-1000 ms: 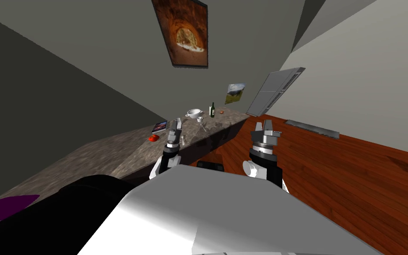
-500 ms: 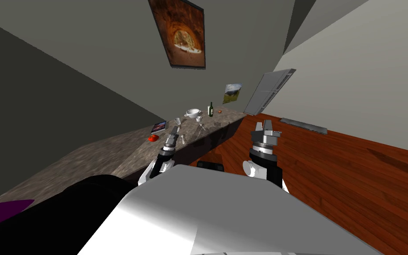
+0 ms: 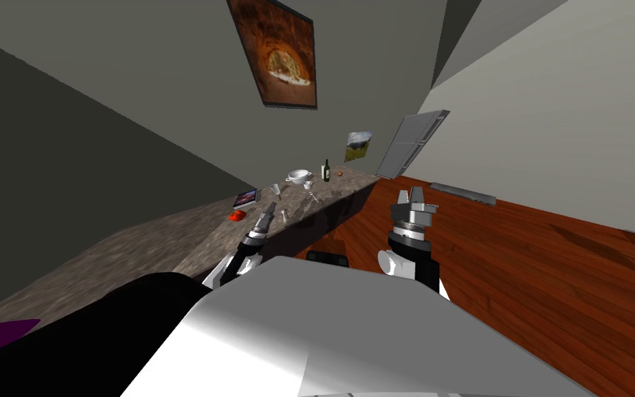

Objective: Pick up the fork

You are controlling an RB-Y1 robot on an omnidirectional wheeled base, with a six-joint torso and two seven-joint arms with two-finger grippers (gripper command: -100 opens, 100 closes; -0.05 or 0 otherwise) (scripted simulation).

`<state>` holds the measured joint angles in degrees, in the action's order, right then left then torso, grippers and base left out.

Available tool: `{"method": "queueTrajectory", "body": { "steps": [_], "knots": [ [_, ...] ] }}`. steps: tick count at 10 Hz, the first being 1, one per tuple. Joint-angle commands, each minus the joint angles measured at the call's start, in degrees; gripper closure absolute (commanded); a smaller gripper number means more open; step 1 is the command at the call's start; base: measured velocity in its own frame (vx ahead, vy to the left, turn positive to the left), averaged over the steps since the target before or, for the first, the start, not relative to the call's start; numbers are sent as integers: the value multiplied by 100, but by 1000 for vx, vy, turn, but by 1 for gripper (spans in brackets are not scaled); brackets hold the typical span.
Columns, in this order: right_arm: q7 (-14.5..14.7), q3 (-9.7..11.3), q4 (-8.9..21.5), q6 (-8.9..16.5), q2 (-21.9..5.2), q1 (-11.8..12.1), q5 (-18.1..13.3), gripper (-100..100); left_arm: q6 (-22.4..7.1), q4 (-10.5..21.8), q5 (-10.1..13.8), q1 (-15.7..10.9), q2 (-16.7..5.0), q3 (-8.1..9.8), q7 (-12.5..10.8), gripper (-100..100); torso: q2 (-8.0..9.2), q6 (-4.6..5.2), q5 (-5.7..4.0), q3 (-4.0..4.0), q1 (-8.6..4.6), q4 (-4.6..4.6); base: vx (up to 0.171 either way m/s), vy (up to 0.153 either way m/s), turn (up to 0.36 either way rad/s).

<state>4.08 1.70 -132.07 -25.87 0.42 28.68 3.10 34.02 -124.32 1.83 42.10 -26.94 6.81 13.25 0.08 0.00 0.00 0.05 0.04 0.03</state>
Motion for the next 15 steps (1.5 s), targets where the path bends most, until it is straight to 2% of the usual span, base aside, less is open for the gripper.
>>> {"method": "queueTrajectory", "body": {
  "steps": [1,2,3,6,7,12,13,14,15],
  "knots": [
    [0,0,0,0,0,0,0,0,-17,264,93,175,-286,135,35,-100,0,0,0,0,0,0,-10,-6,-62],
    [0,0,0,0,0,0,0,0,-85,382,128,280,-475,192,52,-100,-3,0,1,-2,0,-1,2,-14,-59],
    [0,0,0,0,0,0,0,0,-85,382,128,280,-537,192,52,-100,-8,0,0,-4,-3,-2,7,-11,-20],
    [0,0,0,0,0,1,0,0,-372,766,171,575,-1113,319,37,-100,-18,1,-1,-11,-9,-4,34,-32,-48],
    [0,0,0,0,0,1,0,0,-372,766,171,575,-1143,319,37,-100,-29,0,-4,-16,-18,-6,50,-38,-1],
    [0,0,0,0,0,2,0,0,-1107,1496,46,1002,-2174,373,-221,-100,-51,1,-5,-29,-29,-11,84,-61,-34],
    [0,0,-1,0,1,2,0,0,-1276,1643,-1,1079,-2345,365,-300,-100,-52,0,-7,-30,-34,-12,137,-102,-23],
    [0,0,-1,0,1,2,0,0,-1282,1650,-1,1079,-2379,365,-300,-100,-61,1,-8,-35,-39,-13,114,-73,-2],
    [0,0,-1,-1,0,2,0,0,-1462,1805,-52,1154,-2577,352,-385,-100,-56,0,-7,-33,-32,-13,93,-70,-16]
  ]
}}
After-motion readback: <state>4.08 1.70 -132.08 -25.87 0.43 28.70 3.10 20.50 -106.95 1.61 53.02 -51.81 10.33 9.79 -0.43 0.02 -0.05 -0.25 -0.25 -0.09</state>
